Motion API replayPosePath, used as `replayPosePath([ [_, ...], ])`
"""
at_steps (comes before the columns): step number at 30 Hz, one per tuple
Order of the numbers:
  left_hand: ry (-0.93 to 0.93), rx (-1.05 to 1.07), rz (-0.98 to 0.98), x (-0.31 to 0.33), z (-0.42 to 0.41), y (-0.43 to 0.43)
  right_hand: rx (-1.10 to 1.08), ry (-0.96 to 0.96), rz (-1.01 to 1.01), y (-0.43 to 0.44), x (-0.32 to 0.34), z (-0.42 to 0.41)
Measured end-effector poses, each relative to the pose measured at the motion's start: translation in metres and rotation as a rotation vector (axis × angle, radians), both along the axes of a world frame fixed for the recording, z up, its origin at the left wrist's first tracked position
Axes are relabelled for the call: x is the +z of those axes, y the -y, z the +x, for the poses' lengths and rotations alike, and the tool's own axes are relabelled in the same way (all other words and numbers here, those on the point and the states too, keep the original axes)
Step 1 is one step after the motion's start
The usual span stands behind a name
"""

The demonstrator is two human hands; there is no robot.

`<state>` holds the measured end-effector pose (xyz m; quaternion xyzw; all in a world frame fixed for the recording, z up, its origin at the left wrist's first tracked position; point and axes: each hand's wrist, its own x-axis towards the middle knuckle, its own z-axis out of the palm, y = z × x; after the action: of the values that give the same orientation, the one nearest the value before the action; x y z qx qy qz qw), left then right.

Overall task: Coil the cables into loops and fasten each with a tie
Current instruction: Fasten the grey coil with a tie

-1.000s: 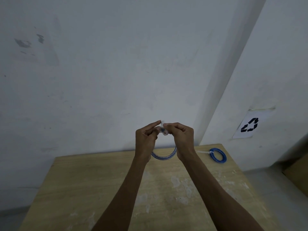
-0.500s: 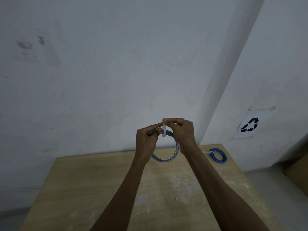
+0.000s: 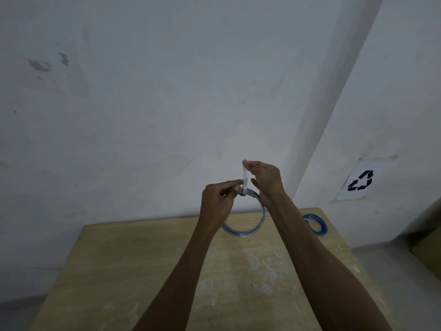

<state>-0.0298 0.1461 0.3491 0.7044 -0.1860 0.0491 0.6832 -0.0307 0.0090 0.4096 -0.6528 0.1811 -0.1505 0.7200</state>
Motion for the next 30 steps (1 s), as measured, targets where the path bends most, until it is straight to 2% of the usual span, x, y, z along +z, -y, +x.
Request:
replayPosePath([
  [6,-0.011,-0.011,0.050,0.001,0.000,0.000,-0.051,0.025,-0.060,0.003,-0.011,0.010],
  [9,-0.043,0.066,-0.015,-0.001,0.008,-0.003,0.072,-0.003,-0.124,0.004,-0.012,0.002],
  [12,-0.091,0.184,-0.134,-0.002,0.022,-0.015,0.282,-0.040,-0.186,0.011,-0.020,-0.019],
  [14,-0.120,0.194,-0.174,-0.001,0.031,-0.022,0.393,-0.007,-0.162,0.016,-0.028,-0.032],
  [16,-0.153,0.138,-0.212,0.003,0.031,-0.023,0.377,0.049,-0.111,0.019,-0.036,-0.036],
  [19,-0.219,0.059,-0.301,0.008,0.025,-0.020,0.289,0.140,-0.144,0.018,-0.042,-0.034],
  [26,-0.265,0.173,-0.391,0.008,0.024,-0.020,0.370,0.180,-0.111,0.012,-0.044,-0.038],
  [30,-0.279,0.208,-0.402,0.010,0.025,-0.019,0.277,0.252,-0.105,0.005,-0.047,-0.037],
])
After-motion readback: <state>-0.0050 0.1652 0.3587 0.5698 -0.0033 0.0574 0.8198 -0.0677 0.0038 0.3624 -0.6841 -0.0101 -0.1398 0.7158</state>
